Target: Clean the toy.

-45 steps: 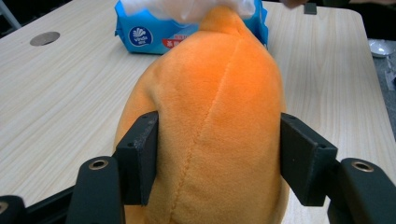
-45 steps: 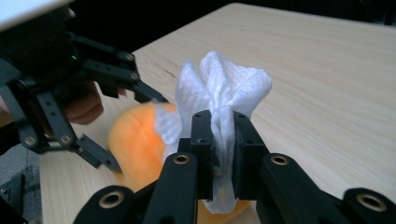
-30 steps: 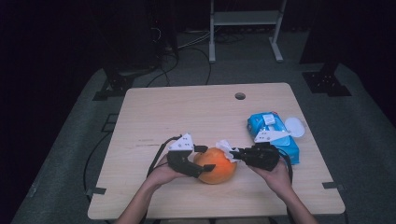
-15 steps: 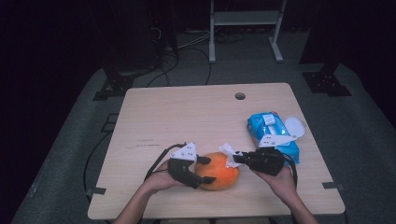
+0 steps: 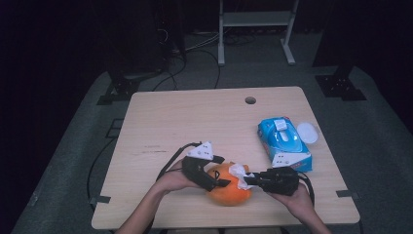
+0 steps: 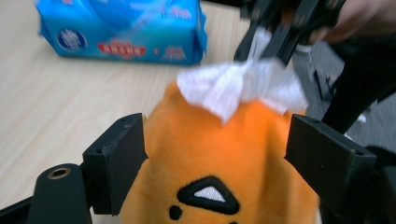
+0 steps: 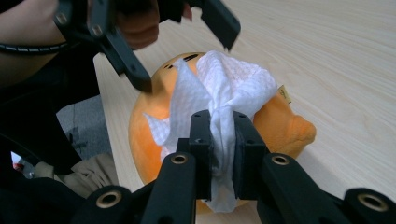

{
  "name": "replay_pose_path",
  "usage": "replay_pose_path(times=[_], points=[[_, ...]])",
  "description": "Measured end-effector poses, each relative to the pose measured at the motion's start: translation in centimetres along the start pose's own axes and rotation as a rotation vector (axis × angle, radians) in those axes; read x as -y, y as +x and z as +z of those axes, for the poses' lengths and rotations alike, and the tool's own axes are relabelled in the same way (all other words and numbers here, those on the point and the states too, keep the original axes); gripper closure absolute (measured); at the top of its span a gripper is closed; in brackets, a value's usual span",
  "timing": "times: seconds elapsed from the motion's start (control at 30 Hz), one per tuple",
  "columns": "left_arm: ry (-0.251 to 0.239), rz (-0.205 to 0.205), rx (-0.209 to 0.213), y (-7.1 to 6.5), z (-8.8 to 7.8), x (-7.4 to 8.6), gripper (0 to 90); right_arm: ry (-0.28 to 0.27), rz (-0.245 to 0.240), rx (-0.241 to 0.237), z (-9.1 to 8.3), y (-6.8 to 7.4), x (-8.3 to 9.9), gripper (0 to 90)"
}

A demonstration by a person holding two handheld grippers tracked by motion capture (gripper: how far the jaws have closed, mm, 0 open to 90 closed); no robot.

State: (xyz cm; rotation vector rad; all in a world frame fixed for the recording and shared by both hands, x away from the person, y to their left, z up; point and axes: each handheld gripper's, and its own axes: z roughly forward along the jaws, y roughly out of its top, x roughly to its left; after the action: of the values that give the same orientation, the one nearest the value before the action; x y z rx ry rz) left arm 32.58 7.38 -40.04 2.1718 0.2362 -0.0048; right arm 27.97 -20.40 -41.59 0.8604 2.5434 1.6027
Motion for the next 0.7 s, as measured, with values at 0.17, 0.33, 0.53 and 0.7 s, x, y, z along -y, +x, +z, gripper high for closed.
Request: replay_pose_path(times=[0.17, 0.33, 0.53, 0.7], points=[[0.011, -0.020, 0.008, 0.1, 1.1, 0.6, 19.3, -0.034, 0.028, 0.011, -1.1, -0.8, 0.3, 79.7], [0.030, -0.062, 0.026, 0.1, 1.9, 1.7, 20.7, -0.039, 0.018, 0.063, -2.1, -1.0, 0.5, 79.5], [0.026, -0.063, 0.013, -0.1, 2.1, 2.2, 40.9, -0.032, 0.022, 0.092, -2.4, -1.3, 0.9, 78.8], [0.014, -0.081, 0.011, 0.0, 1.9, 2.1, 50.2, -0.041, 0.021, 0.099, -2.3, -1.4, 0.9, 78.7]])
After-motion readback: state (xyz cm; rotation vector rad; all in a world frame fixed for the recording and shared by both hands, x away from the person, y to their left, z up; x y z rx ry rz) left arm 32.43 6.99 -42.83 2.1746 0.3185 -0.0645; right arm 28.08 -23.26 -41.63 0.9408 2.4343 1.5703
